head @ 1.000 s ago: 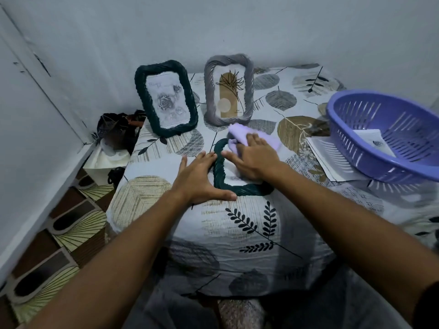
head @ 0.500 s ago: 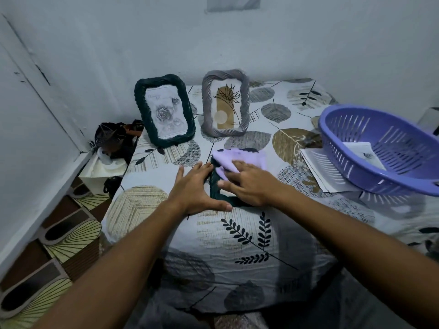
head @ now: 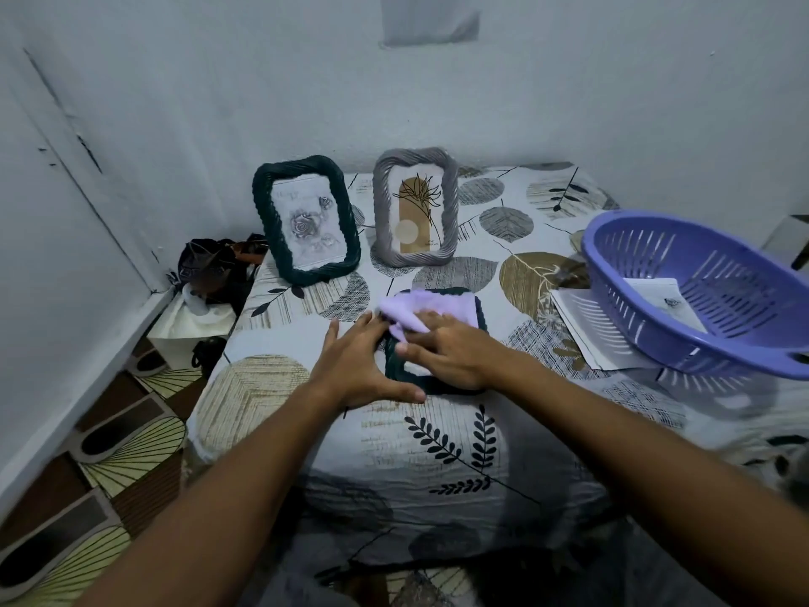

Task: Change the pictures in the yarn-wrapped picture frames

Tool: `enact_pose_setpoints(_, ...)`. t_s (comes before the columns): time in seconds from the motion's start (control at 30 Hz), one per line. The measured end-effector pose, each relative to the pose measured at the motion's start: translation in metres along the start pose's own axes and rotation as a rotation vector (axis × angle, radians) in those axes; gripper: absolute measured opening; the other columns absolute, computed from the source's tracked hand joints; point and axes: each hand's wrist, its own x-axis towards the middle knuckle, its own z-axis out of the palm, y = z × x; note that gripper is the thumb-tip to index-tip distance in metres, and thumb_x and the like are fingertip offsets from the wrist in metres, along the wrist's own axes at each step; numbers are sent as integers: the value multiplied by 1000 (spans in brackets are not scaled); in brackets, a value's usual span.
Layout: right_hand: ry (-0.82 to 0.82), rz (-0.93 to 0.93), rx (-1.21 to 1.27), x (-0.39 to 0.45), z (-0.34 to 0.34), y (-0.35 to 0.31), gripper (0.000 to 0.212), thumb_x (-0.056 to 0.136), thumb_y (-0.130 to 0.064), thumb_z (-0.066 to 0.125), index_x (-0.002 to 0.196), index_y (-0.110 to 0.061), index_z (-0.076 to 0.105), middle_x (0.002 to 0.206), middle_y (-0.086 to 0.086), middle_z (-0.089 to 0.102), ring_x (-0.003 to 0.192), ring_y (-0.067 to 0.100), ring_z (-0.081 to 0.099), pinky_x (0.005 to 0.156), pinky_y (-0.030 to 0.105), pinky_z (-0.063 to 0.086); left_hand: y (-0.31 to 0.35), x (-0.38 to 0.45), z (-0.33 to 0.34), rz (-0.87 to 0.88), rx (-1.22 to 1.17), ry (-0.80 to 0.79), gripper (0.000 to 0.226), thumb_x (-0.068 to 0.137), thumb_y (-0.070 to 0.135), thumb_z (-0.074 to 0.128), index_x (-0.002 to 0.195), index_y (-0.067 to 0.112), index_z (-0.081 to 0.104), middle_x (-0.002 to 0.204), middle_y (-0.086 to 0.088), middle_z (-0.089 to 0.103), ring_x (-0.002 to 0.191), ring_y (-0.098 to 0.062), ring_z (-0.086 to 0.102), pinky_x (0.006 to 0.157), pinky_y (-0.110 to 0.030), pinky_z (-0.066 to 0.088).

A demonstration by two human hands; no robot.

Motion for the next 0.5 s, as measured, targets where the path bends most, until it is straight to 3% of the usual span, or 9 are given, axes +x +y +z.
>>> enact_pose_setpoints(0.1, 28, -41, -62, -26, -5, 3, 64, 89, -68, 17, 133, -39, 52, 154, 7, 33, 136, 25, 38, 101, 37, 35, 2, -2, -1, -20, -8, 12, 131, 37, 91, 58, 147, 26, 31, 156, 3, 29, 147, -11, 14, 119, -49, -3)
enact_pose_setpoints(0.2, 124, 26, -179, -31, -14, 18, 60, 94, -63, 19, 125, -33, 61, 143, 8, 49, 122, 23, 51, 89, 32, 40, 8, -7, -6, -50, -8, -28, 135, 39, 85, 66, 151, 22, 23, 159, 2, 19, 147, -10, 9, 120, -46, -7)
enact_pose_setpoints(0.27, 131, 77, -229, -19, -16, 26, 60, 95, -61, 19, 132, -31, 56, 145, 15, 44, 129, 27, 45, 98, 35, 38, 10, -8, -8, -51, -8, -33, 131, 45, 79, 72, 152, 22, 22, 160, 2, 18, 147, -10, 7, 120, -45, -8)
enact_pose_setpoints(0.37, 99, 97, -115, 7, -13, 27, 59, 97, -59, 22, 140, -28, 47, 150, 17, 35, 139, 26, 29, 109, 38, 27, 10, -7, -8, -54, 5, -33, 128, 49, 77, 73, 152, 22, 22, 160, 2, 18, 147, -10, 7, 119, -45, -8)
enact_pose_setpoints(0.5, 48, 24, -25, 8, -5, 15, 59, 97, -59, 23, 145, -30, 39, 157, 15, 21, 146, 24, 16, 115, 38, 15, 6, -4, -4, -34, -1, -17, 133, 42, 86, 66, 151, 25, 22, 159, 3, 22, 147, -9, 9, 119, -49, -5)
